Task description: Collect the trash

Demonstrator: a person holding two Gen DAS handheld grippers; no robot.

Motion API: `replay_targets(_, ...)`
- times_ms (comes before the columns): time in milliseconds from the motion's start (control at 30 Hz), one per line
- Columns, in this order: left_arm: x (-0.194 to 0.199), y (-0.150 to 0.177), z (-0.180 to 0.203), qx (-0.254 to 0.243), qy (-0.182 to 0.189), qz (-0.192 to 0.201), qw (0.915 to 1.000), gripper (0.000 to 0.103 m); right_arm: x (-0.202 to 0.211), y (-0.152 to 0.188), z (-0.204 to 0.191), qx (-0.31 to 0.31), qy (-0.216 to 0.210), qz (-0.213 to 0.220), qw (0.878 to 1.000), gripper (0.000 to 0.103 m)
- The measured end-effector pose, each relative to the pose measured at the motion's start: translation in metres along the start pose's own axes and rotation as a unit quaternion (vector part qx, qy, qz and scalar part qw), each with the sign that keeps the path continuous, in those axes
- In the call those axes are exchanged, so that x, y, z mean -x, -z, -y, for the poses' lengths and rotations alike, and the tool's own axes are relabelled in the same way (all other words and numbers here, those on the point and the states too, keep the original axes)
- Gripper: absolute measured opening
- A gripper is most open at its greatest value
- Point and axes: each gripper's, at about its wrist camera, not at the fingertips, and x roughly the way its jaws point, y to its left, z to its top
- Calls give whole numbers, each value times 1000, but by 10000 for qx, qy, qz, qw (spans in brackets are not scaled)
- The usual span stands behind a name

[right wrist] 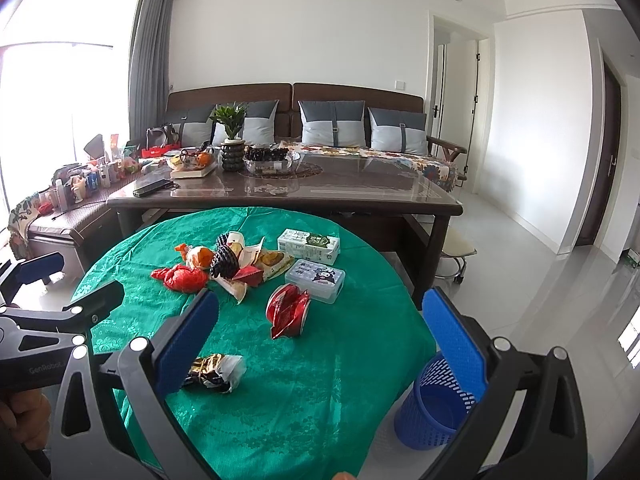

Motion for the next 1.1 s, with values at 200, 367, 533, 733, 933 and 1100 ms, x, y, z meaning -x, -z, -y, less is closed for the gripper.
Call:
replay_targets(200, 0, 1, -1, 2, 4, -6, 10000, 99, 0, 1, -1, 3, 1, 0, 10000, 99)
replay_targets(367, 0, 1, -1, 1, 2, -13, 10000, 99, 0, 0, -1, 2, 0, -6, 10000, 99)
replay_targets(533, 0, 1, -1, -4, -1, -14, 10000, 99, 1, 0, -1, 2, 7, -8, 10000, 99)
replay_targets(733, -1, 6, -9, -95, 45, -18, 9999, 99, -1, 2, -2, 6, 22, -11, 10000, 99)
replay_targets(933, -11, 11, -20, -270, 431, -161, 9986, 99, -8, 8, 3, -61, 64, -95, 9999, 98)
replay_targets(1100, -33, 21, -19, -638, 1009, -471, 9917, 99, -10, 9, 8, -81, 116, -137, 9998, 98)
